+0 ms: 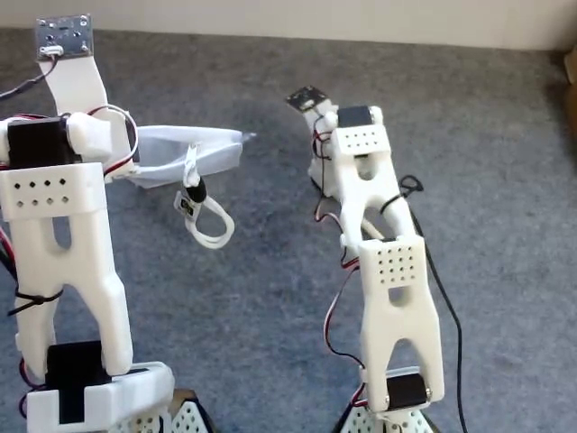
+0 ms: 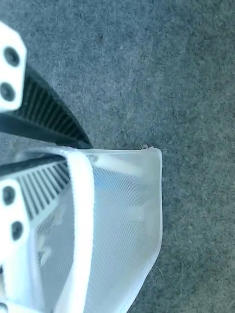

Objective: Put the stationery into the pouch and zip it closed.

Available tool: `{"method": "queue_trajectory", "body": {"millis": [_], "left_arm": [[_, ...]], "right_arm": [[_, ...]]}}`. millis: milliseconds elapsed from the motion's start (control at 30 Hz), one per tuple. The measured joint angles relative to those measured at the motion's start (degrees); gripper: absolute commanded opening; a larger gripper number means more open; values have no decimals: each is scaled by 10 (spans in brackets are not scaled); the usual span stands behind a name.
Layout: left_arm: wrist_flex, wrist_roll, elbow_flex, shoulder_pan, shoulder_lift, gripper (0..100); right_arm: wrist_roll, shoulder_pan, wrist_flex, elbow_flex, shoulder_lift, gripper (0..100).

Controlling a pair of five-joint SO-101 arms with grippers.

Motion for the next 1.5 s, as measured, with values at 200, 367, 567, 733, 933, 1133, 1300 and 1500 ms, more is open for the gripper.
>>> {"method": "queue_trajectory", "body": {"millis": [200,367,567,733,933,1133,1300,1500], "left_arm": [[0,0,0,0,0,7],[0,0,0,0,0,7],[0,0,0,0,0,7],[0,0,0,0,0,7],[0,0,0,0,0,7],[0,0,0,0,0,7],[0,0,0,0,0,7],[0,0,0,0,0,7]], "right_arm": [[0,-4,68,2,-27,4],[-35,-17,111,2,-66,4],[-54,-32,129,2,-100,4],[-54,-38,130,6,-147,4],[-54,-48,131,132,-249,4],[-54,-91,131,267,-394,4],[-65,-116,131,305,-479,4],[-185,-152,118,305,-536,4]]}}
